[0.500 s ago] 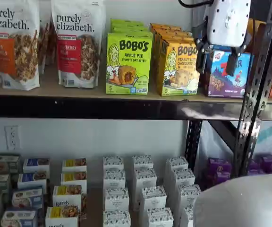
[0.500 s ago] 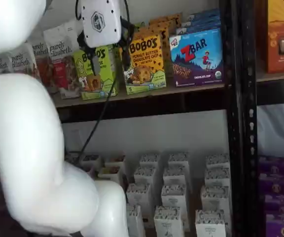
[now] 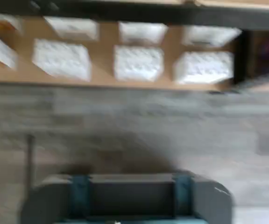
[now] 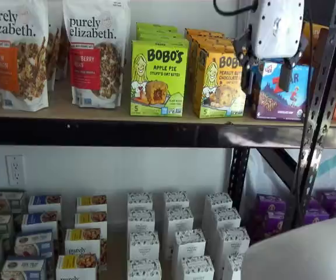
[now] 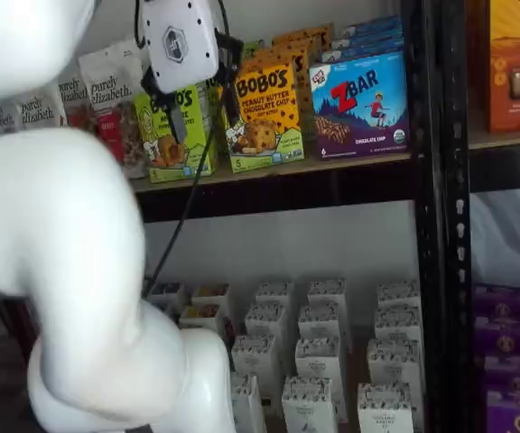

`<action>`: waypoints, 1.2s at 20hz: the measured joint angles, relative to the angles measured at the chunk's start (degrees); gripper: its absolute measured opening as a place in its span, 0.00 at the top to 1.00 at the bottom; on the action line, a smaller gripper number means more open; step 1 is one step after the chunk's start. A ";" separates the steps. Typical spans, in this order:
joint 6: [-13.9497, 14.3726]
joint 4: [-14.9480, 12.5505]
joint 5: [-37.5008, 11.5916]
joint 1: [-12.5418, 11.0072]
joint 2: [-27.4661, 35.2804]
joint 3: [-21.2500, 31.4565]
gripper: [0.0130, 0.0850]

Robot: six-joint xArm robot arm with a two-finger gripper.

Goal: Pick up the orange box on the top shelf, the fifth box from the left

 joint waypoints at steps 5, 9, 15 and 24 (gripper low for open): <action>1.32 1.48 -1.24 0.11 1.89 -0.27 0.00; 0.76 5.28 -4.14 -1.76 2.74 -0.36 0.00; 1.17 6.45 -6.26 -1.66 4.23 -1.39 0.00; 1.15 6.16 -7.90 -1.62 5.82 -2.62 0.00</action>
